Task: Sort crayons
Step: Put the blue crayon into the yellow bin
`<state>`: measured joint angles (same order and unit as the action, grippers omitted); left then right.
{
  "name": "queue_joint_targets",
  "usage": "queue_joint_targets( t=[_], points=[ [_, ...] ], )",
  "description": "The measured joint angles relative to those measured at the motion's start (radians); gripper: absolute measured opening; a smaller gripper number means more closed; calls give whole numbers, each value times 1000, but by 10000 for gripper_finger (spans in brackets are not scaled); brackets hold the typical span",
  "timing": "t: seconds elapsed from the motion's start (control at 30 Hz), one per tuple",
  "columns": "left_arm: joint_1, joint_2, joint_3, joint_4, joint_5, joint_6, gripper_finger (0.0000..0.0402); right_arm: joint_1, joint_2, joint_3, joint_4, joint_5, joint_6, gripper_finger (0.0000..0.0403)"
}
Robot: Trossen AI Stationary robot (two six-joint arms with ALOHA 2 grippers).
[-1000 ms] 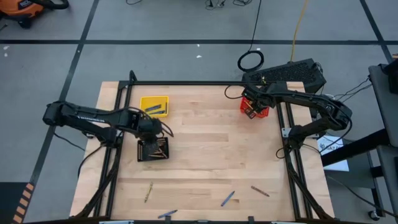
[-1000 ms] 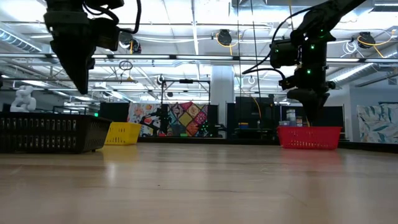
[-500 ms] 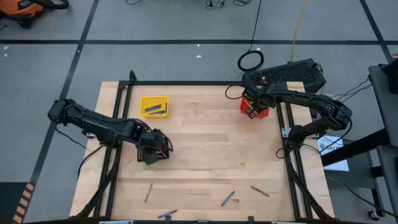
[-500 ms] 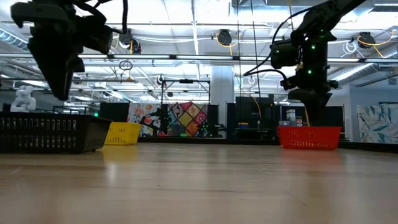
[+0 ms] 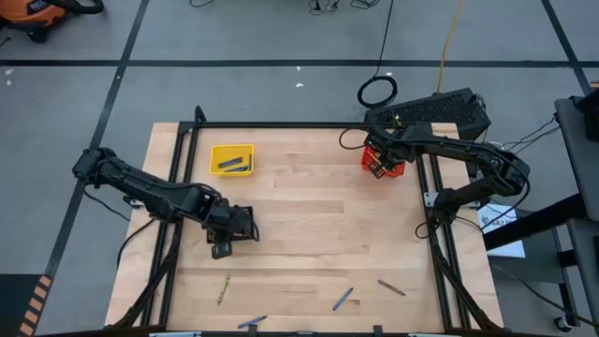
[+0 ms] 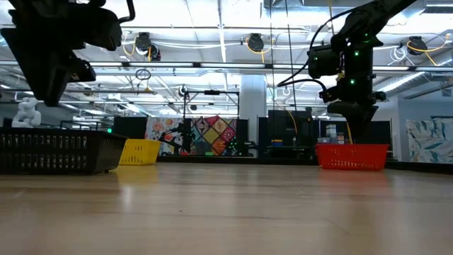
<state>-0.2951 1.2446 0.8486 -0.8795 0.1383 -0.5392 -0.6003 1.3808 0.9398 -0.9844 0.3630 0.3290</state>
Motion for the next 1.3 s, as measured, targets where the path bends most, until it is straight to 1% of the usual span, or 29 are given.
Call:
queue_joint_targets(
  t=[0.23,0.3,0.4,0.43,0.57,0.67,0.77,0.93,1.07,1.17,1.3],
  points=[
    [-17,0,0,55,-4,-4,70,0,0,0,-7,0,0,87],
    [-50,0,0,92,-5,14,70,0,0,0,-15,0,0,87],
    [-129,13,0,151,-26,99,70,0,0,0,-25,0,0,87],
    [-152,23,0,162,-34,95,70,0,0,0,-27,0,0,87],
    [-208,78,0,238,-42,-72,70,0,0,0,-32,0,0,87],
    [-255,145,12,268,-41,-110,70,0,0,0,-37,0,0,87],
    [-297,236,67,276,-36,-150,70,0,0,0,-48,0,0,87],
    [-345,382,224,265,-40,-163,70,0,0,0,-76,0,-2,87],
    [-378,459,335,250,-97,-205,70,0,0,0,-89,-1,-1,87],
    [-402,497,382,224,-133,-287,70,0,0,0,-98,-1,-1,87],
    [-432,550,428,220,-144,-405,70,0,0,0,-112,-1,-5,87]
  ],
)
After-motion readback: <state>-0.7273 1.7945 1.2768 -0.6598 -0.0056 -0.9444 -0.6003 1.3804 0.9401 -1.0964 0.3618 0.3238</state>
